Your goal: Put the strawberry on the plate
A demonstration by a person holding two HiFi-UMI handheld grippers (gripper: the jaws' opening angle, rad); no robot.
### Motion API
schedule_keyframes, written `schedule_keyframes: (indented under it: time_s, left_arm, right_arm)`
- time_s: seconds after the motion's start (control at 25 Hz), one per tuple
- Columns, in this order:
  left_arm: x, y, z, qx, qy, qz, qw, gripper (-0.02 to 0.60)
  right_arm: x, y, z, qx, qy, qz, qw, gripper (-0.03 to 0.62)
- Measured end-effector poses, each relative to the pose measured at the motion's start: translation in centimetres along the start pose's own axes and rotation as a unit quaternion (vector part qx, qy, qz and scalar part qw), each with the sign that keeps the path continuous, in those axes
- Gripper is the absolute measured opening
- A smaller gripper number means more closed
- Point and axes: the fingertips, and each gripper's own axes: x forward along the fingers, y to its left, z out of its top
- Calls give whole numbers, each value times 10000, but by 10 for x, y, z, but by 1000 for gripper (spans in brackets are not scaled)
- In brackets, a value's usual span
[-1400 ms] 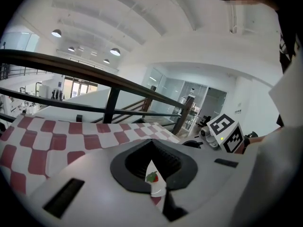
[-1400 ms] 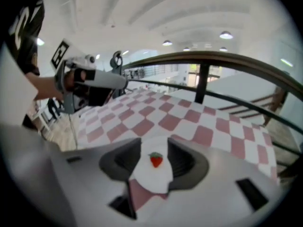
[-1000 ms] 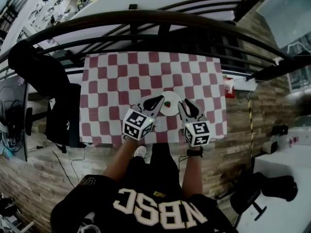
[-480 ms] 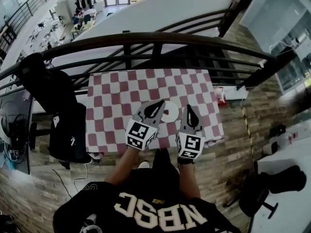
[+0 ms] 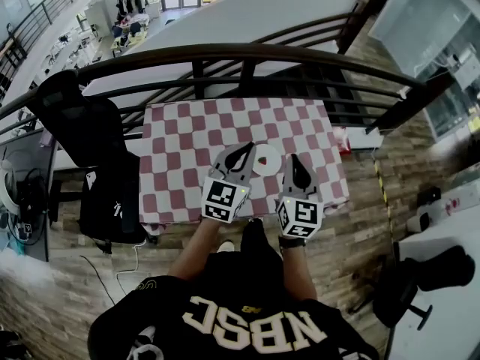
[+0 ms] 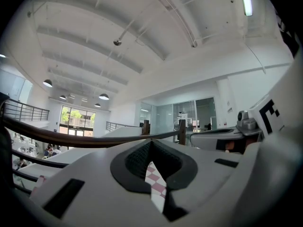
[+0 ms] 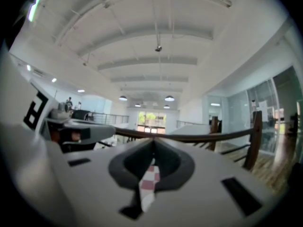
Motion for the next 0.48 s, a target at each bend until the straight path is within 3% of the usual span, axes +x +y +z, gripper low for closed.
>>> schedule_keyframes:
  time_s: [0.24,0.48]
  left_arm:
    - [-3,-15,-21,-154,322,-113,9993,15]
    - [-5,-46,-41,-790,568,-648,9931,15]
  right_arm:
    - [-23,5,4,-237,-117,-14,9996,20]
    - [-36,-7,-2,-158,129,47,9998,20]
